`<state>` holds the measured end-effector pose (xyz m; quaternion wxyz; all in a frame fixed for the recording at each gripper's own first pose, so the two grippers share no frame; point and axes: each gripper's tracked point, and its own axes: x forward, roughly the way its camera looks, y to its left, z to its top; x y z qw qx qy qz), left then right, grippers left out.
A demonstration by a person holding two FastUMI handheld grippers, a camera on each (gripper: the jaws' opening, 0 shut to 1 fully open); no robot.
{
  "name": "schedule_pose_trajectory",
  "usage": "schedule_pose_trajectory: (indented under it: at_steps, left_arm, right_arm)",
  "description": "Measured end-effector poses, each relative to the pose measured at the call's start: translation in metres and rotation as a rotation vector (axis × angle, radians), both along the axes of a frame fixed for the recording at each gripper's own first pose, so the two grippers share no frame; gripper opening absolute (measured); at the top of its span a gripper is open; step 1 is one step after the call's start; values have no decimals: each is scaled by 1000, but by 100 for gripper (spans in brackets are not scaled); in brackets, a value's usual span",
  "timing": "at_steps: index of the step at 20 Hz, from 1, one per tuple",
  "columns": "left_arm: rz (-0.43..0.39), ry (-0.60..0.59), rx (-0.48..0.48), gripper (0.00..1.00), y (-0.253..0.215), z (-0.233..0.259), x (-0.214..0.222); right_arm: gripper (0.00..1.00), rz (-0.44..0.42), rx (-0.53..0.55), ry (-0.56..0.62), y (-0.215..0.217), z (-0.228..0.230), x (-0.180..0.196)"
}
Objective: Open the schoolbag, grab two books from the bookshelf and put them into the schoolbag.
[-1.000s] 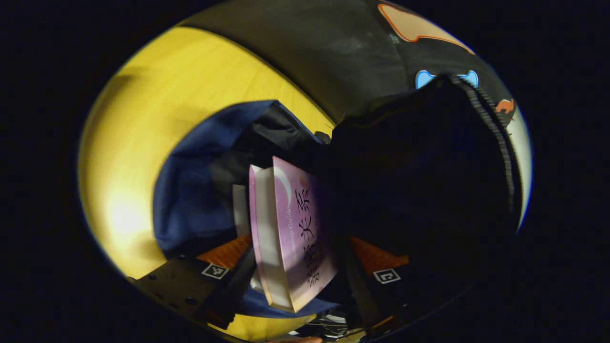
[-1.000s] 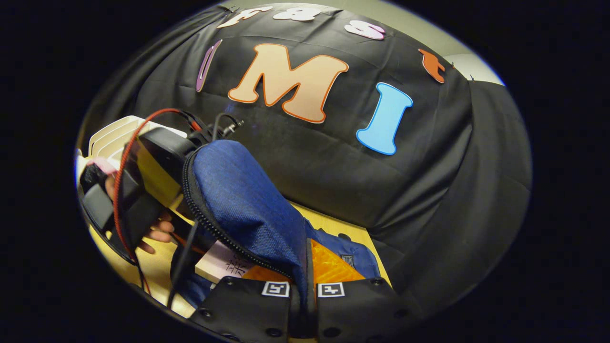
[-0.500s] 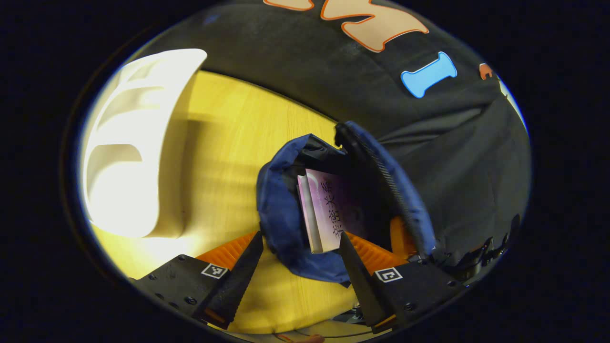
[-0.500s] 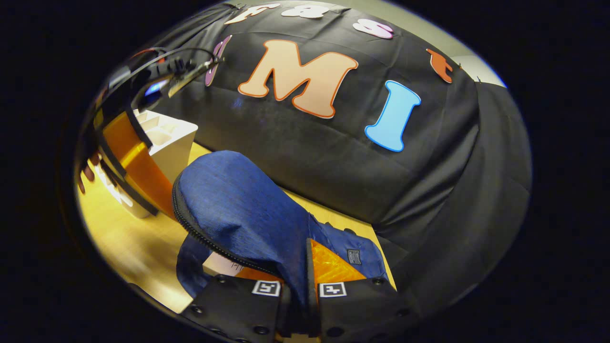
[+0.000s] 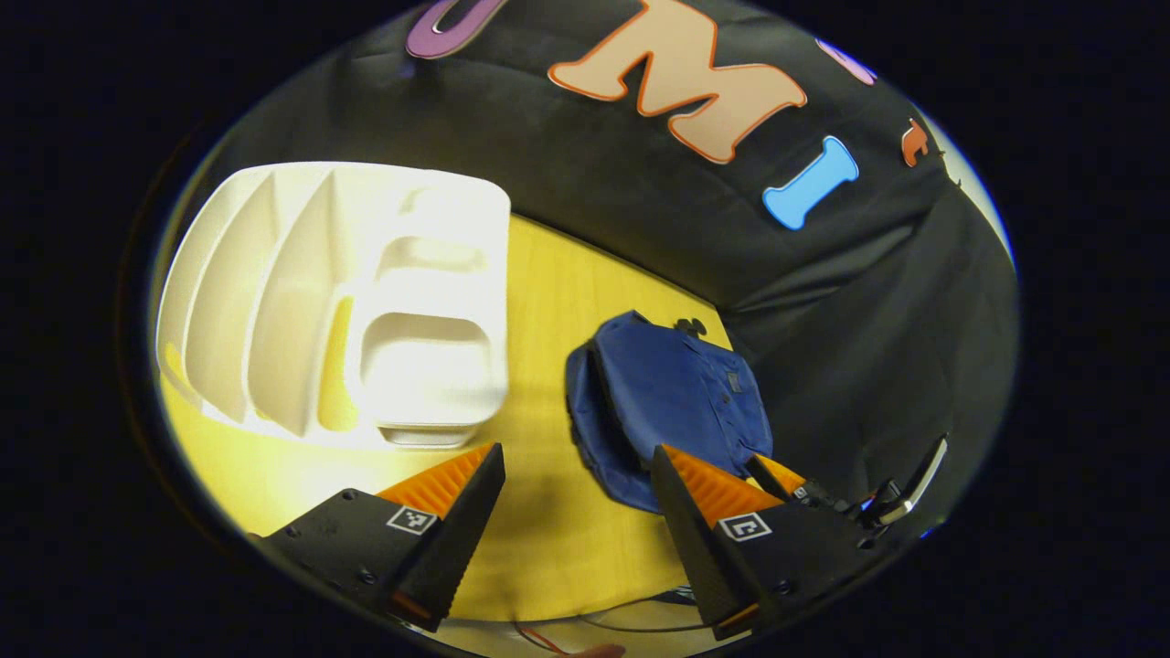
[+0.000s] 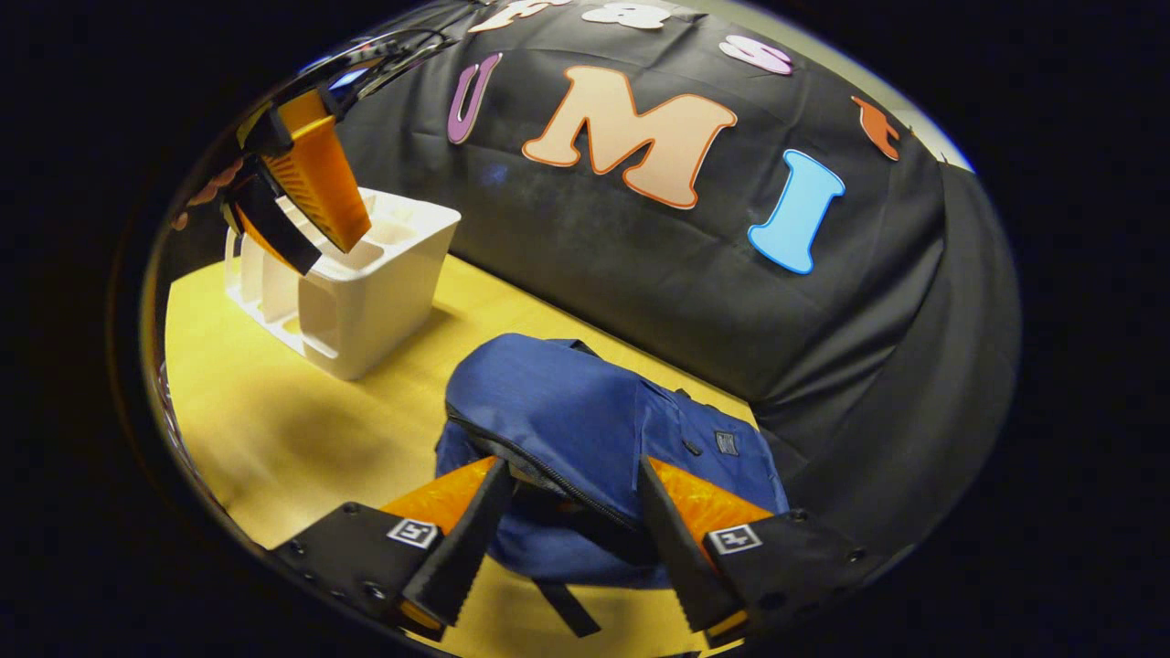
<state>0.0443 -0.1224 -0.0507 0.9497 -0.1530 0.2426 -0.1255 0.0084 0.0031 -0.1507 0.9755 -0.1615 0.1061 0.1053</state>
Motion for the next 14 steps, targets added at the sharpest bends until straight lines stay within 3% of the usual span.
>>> schedule_pose_trajectory:
  at_steps: [1, 2, 3, 4, 7, 8, 9, 10, 11, 14]
  left_arm:
    - [21, -46, 17, 95, 13, 9, 0]
    - [45, -94, 41, 95, 26, 21, -1]
    - [66, -131, 71, 95, 36, 33, -3]
    - [88, -161, 93, 95, 43, 44, -6]
    - [138, -263, 117, 95, 57, 81, -6]
    - [157, -299, 117, 95, 62, 93, -4]
    - [179, -336, 118, 94, 71, 104, -4]
    - [209, -378, 126, 95, 80, 114, -2]
    - [245, -410, 135, 95, 91, 122, -1]
    - [313, -483, 164, 95, 115, 142, 1]
  right_arm:
    - [100, 0, 43, -11, 3, 12, -4]
    - [92, -1, 89, -29, 6, 28, -7]
    - [92, -5, 131, -50, 8, 46, -8]
    - [98, -13, 170, -77, 10, 66, -6]
    - [98, -25, 270, -171, 15, 127, 2]
    - [92, -15, 287, -206, 21, 146, 4]
    - [100, -15, 295, -247, 23, 163, 7]
    - [100, -21, 299, -284, 24, 181, 9]
    - [92, -23, 308, -308, 26, 194, 11]
    - [92, -17, 351, -349, 39, 213, 10]
